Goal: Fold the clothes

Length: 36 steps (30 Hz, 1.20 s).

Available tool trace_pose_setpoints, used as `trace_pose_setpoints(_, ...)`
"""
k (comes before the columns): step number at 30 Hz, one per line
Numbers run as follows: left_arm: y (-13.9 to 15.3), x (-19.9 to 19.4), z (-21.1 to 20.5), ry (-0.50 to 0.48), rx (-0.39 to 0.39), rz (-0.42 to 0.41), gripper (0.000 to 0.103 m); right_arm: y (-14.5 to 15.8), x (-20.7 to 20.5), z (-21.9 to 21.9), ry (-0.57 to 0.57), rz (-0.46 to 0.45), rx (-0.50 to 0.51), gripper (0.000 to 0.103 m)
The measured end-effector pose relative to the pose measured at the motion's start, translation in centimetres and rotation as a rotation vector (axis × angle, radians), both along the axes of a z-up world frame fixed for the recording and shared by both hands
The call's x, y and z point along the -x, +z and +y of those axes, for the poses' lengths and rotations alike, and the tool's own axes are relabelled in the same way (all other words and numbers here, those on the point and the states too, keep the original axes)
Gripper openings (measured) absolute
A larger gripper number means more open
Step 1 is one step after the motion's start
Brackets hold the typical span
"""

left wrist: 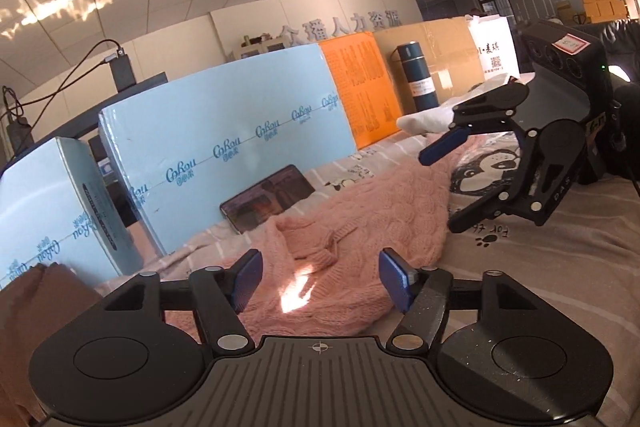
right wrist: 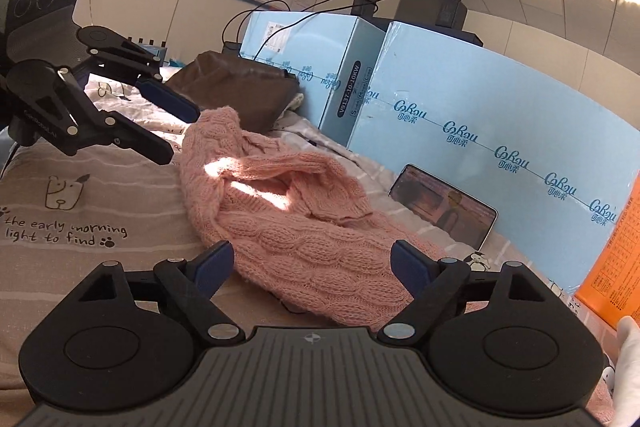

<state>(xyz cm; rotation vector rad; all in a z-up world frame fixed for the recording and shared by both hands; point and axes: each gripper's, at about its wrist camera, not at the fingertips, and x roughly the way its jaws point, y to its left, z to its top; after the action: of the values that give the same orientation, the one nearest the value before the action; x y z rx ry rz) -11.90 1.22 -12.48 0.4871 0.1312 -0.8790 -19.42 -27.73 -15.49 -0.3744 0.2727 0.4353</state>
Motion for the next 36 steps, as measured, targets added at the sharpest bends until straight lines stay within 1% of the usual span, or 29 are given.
trace_pose_setpoints(2, 0.4, -1.8, 0.3, 0.072, 0.013, 0.004, 0.075, -0.1, -0.2, 0.0, 0.000, 0.007, 0.004, 0.086)
trace_pose_setpoints(4, 0.7, -4.4, 0.8, 0.141, 0.043, 0.046, 0.085, -0.3, -0.1, 0.3, 0.008, 0.016, 0.014, 0.086)
trace_pose_setpoints(5, 0.6, -5.6, 1.1, 0.175, 0.064, 0.066, 0.088, -0.3, 0.0, 0.5, 0.013, 0.018, 0.020, 0.086)
trace_pose_setpoints(6, 0.6, -6.7, 1.3, 0.204, 0.080, 0.106, 0.093, -0.4, 0.1, 0.6, 0.020, 0.021, 0.028, 0.086)
trace_pose_setpoints(7, 0.5, -7.9, 1.6, 0.233, 0.094, 0.146, 0.093, -0.5, 0.1, 0.7, 0.027, 0.024, 0.035, 0.086)
trace_pose_setpoints(8, 0.4, -8.7, 1.9, 0.235, 0.108, 0.199, 0.093, -0.6, 0.1, 0.9, 0.034, 0.027, 0.043, 0.086)
trace_pose_setpoints(9, 0.2, -9.0, 2.2, 0.223, 0.120, 0.232, 0.093, -0.6, 0.1, 1.0, 0.043, 0.030, 0.053, 0.085)
trace_pose_setpoints(11, -0.3, -9.0, 2.9, 0.175, 0.137, 0.281, 0.093, -0.8, 0.0, 1.6, 0.058, 0.037, 0.078, 0.085)
trace_pose_setpoints(12, -0.7, -8.6, 3.1, 0.167, 0.135, 0.280, 0.091, -1.0, 0.0, 2.0, 0.068, 0.043, 0.098, 0.084)
trace_pose_setpoints(13, -1.1, -7.8, 3.4, 0.151, 0.128, 0.261, 0.080, -1.2, -0.1, 2.5, 0.079, 0.054, 0.128, 0.082)
trace_pose_setpoints(14, -1.3, -7.2, 3.6, 0.137, 0.119, 0.249, 0.069, -1.5, -0.2, 3.0, 0.090, 0.066, 0.158, 0.075)
trace_pose_setpoints(15, -1.5, -6.6, 3.7, 0.126, 0.102, 0.237, 0.044, -1.7, -0.3, 3.5, 0.102, 0.073, 0.186, 0.069)
trace_pose_setpoints(16, -1.6, -6.0, 3.9, 0.125, 0.086, 0.226, 0.031, -1.9, -0.4, 4.0, 0.112, 0.066, 0.205, 0.067)
trace_pose_setpoints(17, -1.8, -5.5, 4.1, 0.113, 0.075, 0.222, 0.027, -2.1, -0.5, 4.5, 0.124, 0.059, 0.224, 0.060)
trace_pose_setpoints(18, -1.9, -5.0, 4.3, 0.100, 0.063, 0.217, 0.021, -2.2, -0.8, 4.9, 0.137, 0.053, 0.241, 0.054)
trace_pose_setpoints(19, -2.0, -4.4, 4.7, 0.090, 0.059, 0.205, 0.014, -2.3, -1.0, 5.4, 0.151, 0.048, 0.258, 0.051)
trace_pose_setpoints(20, -1.9, -3.8, 5.0, 0.093, 0.064, 0.187, 0.013, -2.4, -1.3, 5.9, 0.162, 0.043, 0.276, 0.043)
trace_pose_setpoints(21, -1.8, -3.4, 5.4, 0.099, 0.079, 0.172, 0.012, -2.4, -1.6, 6.4, 0.166, 0.040, 0.300, 0.037)
trace_pose_setpoints(22, -1.6, -3.0, 5.9, 0.104, 0.095, 0.157, 0.011, -2.5, -2.0, 6.8, 0.171, 0.038, 0.323, 0.023)
trace_pose_setpoints(23, -1.4, -2.8, 6.3, 0.111, 0.107, 0.148, 0.011, -2.6, -2.3, 7.3, 0.175, 0.035, 0.347, 0.014)
trace_pose_setpoints(24, -1.3, -2.5, 6.7, 0.119, 0.118, 0.140, 0.010, -2.6, -2.6, 7.7, 0.179, 0.032, 0.365, 0.010)
trace_pose_setpoints(25, -1.2, -2.3, 7.2, 0.126, 0.129, 0.132, 0.010, -2.3, -2.7, 8.0, 0.183, 0.029, 0.360, 0.009)
trace_pose_setpoints(26, -1.1, -2.1, 7.5, 0.127, 0.127, 0.127, 0.010, -2.0, -2.7, 8.3, 0.188, 0.025, 0.355, 0.008)
trace_pose_setpoints(28, -0.9, -1.6, 7.8, 0.127, 0.108, 0.089, 0.011, -1.1, -1.8, 8.7, 0.206, 0.012, 0.337, 0.008)
trace_pose_setpoints(31, -0.1, -0.8, 8.6, 0.097, 0.101, 0.062, 0.011, 0.2, -0.6, 9.2, 0.233, -0.008, 0.309, 0.007)
trace_pose_setpoints(32, 0.0, -0.6, 9.0, 0.102, 0.102, 0.048, 0.011, 0.6, -0.1, 9.4, 0.245, -0.016, 0.299, 0.007)
trace_pose_setpoints(34, 0.0, -0.7, 9.9, 0.140, 0.122, 0.048, 0.011, 1.3, 1.5, 9.8, 0.295, -0.024, 0.271, 0.007)
trace_pose_setpoints(36, -0.3, -0.8, 10.4, 0.179, 0.126, 0.045, 0.011, 1.7, 2.9, 10.2, 0.342, -0.022, 0.246, 0.004)
